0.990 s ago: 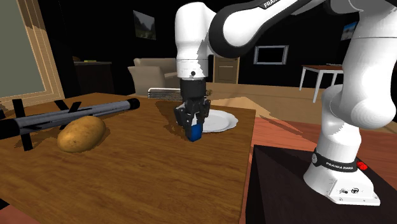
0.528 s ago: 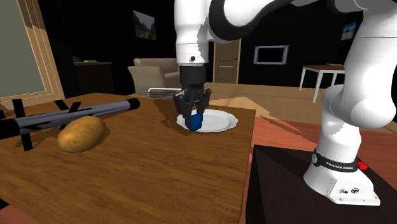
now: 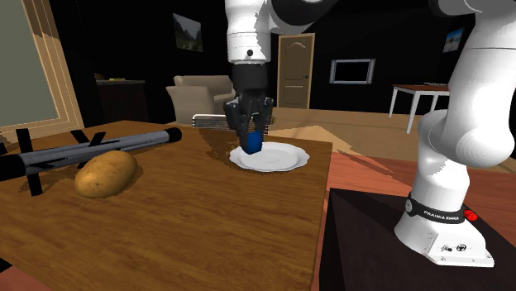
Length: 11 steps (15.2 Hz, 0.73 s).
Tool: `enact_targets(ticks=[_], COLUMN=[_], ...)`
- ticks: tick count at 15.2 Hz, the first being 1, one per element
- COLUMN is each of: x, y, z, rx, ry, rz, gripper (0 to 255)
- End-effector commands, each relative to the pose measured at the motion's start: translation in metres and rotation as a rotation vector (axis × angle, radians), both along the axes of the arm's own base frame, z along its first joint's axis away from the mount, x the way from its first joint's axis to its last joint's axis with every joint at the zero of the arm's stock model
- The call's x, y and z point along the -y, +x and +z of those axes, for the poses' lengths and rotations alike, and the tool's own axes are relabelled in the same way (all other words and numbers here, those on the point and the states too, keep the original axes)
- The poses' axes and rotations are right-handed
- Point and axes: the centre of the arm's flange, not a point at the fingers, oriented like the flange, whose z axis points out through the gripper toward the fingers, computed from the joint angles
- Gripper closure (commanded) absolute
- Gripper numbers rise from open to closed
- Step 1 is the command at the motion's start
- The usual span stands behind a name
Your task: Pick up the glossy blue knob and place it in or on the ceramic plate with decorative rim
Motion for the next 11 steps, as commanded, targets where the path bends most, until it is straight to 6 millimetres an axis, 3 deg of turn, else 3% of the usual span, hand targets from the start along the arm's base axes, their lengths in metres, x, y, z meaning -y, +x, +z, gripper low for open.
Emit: enact_targets(ticks=[1, 11], x=[0.013, 0.145], y=[0.001, 0.009], z=[0.007, 0.015], rx=[0.0, 0.0], ry=[0.0, 0.0], rz=[0.0, 0.0], gripper=[255, 255])
